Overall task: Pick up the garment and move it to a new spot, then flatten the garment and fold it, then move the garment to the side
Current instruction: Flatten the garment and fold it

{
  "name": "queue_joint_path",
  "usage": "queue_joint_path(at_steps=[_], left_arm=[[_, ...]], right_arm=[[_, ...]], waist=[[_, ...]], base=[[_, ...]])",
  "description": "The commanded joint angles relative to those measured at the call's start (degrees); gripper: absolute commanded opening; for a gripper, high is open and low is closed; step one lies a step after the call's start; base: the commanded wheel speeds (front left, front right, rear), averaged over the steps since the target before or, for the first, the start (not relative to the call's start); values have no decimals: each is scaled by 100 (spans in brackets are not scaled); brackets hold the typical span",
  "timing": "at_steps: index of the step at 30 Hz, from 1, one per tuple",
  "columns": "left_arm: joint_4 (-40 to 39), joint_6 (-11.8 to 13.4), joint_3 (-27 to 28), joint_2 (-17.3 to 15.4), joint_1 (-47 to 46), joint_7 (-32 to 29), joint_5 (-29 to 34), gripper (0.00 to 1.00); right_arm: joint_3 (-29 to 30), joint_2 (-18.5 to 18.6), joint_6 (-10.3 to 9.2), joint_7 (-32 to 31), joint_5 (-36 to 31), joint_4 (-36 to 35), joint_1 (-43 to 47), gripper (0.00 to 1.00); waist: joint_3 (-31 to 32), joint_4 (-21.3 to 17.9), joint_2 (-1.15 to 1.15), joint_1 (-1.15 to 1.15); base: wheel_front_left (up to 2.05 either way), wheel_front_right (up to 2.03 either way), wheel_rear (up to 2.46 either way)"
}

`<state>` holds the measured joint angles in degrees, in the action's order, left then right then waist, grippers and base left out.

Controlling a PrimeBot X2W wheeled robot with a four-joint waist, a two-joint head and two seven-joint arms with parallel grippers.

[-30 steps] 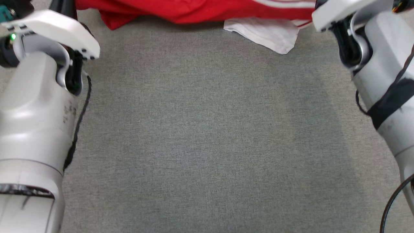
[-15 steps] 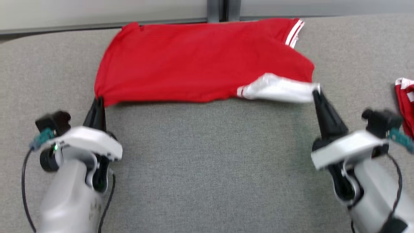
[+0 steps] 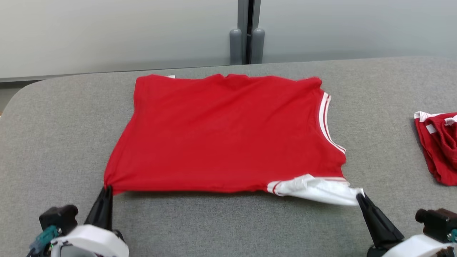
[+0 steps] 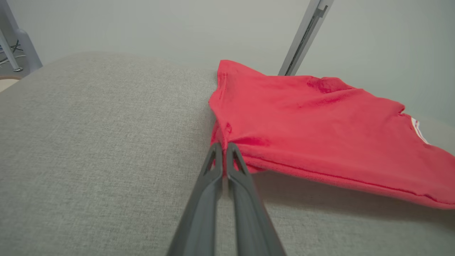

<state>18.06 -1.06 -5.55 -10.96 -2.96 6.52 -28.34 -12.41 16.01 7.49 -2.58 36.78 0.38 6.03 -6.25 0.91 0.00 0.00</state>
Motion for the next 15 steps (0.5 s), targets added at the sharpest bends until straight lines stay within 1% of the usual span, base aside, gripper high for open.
queue_joint_path(at_steps=[1,4,8,12,15], left_arm=[[-270,93,19,-90,216,-159,-9,0],[-1234,342,56,-207,828,-660,-40,0],[-2259,618,42,-299,1517,-1298,-121,0],[-2944,840,83,-437,1950,-1773,-129,0],[-3199,913,49,-517,2069,-2054,-150,0]], right_arm=[[110,-49,0,-194,-76,-175,171,0],[444,-229,0,-779,-250,-737,625,0],[739,-482,0,-1465,-389,-1330,1084,0],[937,-699,0,-1957,-498,-1751,1410,0],[1060,-792,0,-2114,-623,-1915,1498,0]], waist=[[51,-6,0,0],[107,-10,0,0],[149,-27,0,0],[196,-56,0,0],[223,-45,0,0]], base=[[0,0,0],[0,0,0],[0,0,0],[0,0,0],[0,0,0]])
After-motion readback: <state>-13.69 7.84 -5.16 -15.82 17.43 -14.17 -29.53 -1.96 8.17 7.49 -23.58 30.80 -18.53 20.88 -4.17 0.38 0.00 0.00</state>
